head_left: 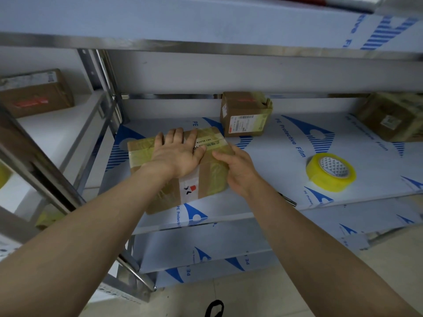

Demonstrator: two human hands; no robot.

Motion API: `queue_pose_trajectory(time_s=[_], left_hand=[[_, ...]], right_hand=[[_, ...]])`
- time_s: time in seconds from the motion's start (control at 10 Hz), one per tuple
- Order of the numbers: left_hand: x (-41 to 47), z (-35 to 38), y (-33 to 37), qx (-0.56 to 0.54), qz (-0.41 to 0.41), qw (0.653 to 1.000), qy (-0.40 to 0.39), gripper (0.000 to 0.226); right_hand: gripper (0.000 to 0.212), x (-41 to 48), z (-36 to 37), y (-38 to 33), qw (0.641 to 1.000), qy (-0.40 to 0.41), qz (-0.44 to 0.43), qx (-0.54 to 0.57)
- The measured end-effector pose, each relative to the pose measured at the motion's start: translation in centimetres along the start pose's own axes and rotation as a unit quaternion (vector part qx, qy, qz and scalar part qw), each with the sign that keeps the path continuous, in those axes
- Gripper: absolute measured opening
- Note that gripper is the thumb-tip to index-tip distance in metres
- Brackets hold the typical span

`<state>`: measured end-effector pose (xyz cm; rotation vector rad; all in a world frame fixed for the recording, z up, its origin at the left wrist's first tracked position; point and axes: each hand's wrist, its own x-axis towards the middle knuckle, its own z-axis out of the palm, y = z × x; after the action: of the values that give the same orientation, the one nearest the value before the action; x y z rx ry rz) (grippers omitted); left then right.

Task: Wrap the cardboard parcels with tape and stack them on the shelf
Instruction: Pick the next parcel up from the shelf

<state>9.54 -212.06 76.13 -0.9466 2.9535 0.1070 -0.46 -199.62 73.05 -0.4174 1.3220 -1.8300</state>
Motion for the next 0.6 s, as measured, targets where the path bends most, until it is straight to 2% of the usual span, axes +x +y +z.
queue_pose_trajectory(time_s=[0.3,0.6], left_hand=[[-0.1,-0.1,0.0,0.001,-0.001,1.000,-0.003,0.064],[-0.1,-0.2,0.0,0.004,-0.001,1.000,-0.006,0.064]], right_hand=[[0.015,0.8,1.2,0.4,0.994,0.102,0.010,-0.043],[0.021,-0.1,-0.4,0.0,0.999,-0.022,0.006,0.030]])
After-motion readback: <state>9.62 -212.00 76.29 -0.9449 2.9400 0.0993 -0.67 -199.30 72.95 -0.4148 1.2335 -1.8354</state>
